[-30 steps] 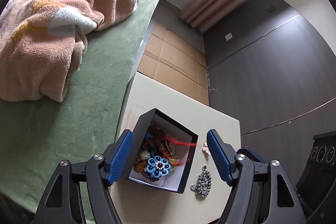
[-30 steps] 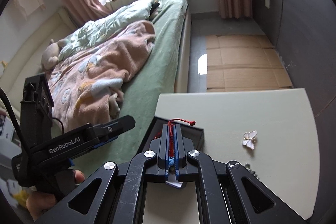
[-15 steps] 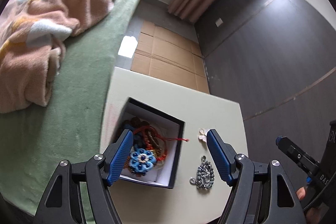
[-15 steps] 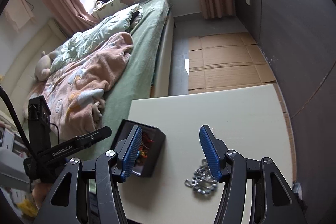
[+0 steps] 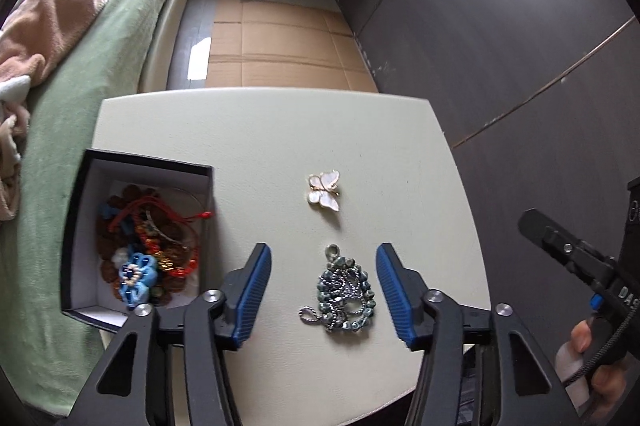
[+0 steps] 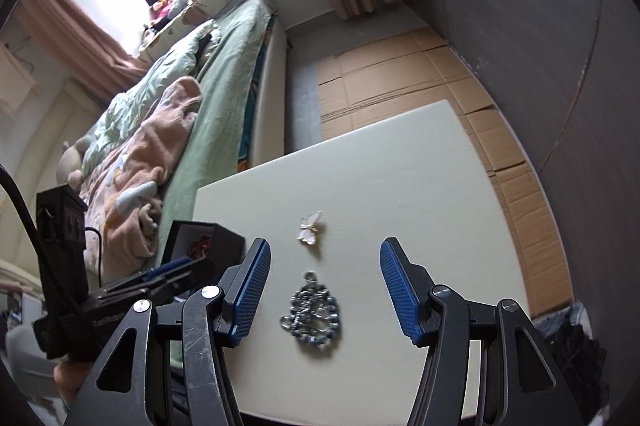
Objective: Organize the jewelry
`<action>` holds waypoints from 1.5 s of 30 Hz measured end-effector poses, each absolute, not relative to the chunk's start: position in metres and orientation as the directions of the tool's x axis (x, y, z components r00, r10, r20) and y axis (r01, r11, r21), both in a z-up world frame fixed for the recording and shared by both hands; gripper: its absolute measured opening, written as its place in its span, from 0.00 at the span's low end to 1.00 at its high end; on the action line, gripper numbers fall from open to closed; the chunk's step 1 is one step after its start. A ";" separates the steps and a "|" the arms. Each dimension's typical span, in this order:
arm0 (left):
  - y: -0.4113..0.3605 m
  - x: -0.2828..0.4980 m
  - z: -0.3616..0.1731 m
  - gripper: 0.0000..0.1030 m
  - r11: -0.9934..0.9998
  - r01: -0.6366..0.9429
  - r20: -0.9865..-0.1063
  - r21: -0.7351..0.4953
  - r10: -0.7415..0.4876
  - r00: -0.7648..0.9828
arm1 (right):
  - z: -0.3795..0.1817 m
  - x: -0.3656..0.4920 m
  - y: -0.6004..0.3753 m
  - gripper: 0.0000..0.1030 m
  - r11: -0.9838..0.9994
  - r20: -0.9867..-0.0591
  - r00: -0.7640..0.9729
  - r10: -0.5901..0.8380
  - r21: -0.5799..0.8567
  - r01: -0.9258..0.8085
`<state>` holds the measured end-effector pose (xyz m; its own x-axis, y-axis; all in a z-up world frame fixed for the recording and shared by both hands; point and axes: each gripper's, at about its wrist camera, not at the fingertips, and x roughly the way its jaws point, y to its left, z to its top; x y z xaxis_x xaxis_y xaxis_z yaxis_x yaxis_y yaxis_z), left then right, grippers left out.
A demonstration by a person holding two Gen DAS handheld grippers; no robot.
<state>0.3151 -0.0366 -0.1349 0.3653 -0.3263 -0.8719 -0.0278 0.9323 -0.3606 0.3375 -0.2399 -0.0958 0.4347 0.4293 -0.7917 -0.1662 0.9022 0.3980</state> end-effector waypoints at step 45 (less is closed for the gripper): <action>-0.055 0.349 -0.156 0.13 0.987 -0.055 -0.929 -0.154 -0.126 0.347 | -0.153 0.369 -0.256 0.56 0.877 -0.810 0.339 0.478 0.461 -0.135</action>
<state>0.3490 -0.0547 -0.1560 0.3473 -0.1261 -0.9292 -0.0547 0.9865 -0.1543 0.3686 -0.2564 -0.1532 0.3391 0.4779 -0.8103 -0.1352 0.8772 0.4607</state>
